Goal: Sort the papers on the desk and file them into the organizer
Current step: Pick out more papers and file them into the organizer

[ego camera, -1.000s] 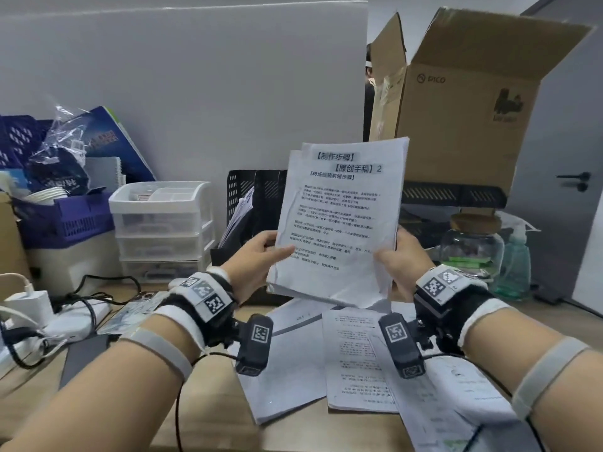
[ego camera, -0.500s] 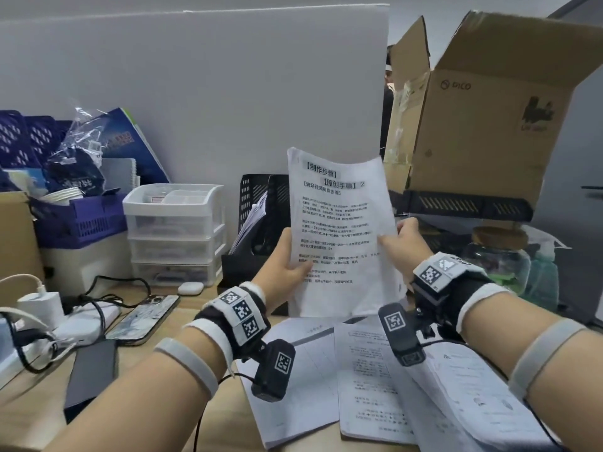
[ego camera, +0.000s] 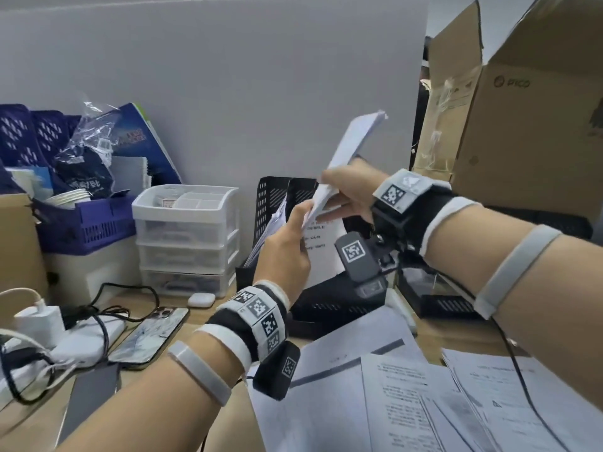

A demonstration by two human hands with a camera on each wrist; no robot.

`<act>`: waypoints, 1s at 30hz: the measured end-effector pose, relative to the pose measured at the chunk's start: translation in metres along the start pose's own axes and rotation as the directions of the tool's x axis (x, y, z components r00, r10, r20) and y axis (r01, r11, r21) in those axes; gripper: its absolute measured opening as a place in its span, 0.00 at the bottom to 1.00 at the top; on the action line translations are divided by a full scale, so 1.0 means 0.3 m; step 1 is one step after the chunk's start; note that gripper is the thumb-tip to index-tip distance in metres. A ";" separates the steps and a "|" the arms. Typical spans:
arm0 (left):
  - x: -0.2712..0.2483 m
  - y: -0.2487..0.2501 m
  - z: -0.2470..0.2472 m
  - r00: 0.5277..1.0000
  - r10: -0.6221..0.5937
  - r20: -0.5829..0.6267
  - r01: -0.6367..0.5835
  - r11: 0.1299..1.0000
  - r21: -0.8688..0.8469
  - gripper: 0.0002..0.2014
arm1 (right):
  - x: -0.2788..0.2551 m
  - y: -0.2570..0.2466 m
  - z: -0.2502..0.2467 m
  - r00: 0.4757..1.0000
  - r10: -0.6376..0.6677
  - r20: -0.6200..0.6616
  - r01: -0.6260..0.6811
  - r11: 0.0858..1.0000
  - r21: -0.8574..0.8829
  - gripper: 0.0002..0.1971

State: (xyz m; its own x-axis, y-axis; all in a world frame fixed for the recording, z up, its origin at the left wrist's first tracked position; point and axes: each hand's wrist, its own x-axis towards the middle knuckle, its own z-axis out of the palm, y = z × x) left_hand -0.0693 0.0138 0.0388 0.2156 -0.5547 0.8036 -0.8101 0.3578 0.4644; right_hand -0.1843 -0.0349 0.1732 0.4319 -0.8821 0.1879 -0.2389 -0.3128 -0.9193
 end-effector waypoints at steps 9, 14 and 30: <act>0.066 -0.144 0.050 0.929 -0.234 0.287 0.242 0.970 0.006 0.50 | 0.123 0.019 0.030 0.996 -0.079 0.029 0.079 0.997 0.011 0.20; 0.104 -0.181 0.107 0.918 -0.270 0.291 0.281 0.960 0.004 0.49 | 0.197 0.054 0.014 0.998 -0.060 0.023 0.060 0.998 0.017 0.19; 0.192 -0.346 0.191 0.886 -0.366 0.287 0.319 0.927 0.198 0.26 | 0.389 0.176 0.073 0.992 -0.042 -0.118 0.043 0.999 0.002 0.18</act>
State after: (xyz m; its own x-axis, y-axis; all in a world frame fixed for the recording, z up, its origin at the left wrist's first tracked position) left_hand -0.0039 -0.0983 0.0157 0.3308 -0.8374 0.4351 -0.7903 0.0062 0.6127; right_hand -0.1273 -0.1467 0.1390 0.3356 -0.9036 0.2663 -0.2184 -0.3496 -0.9111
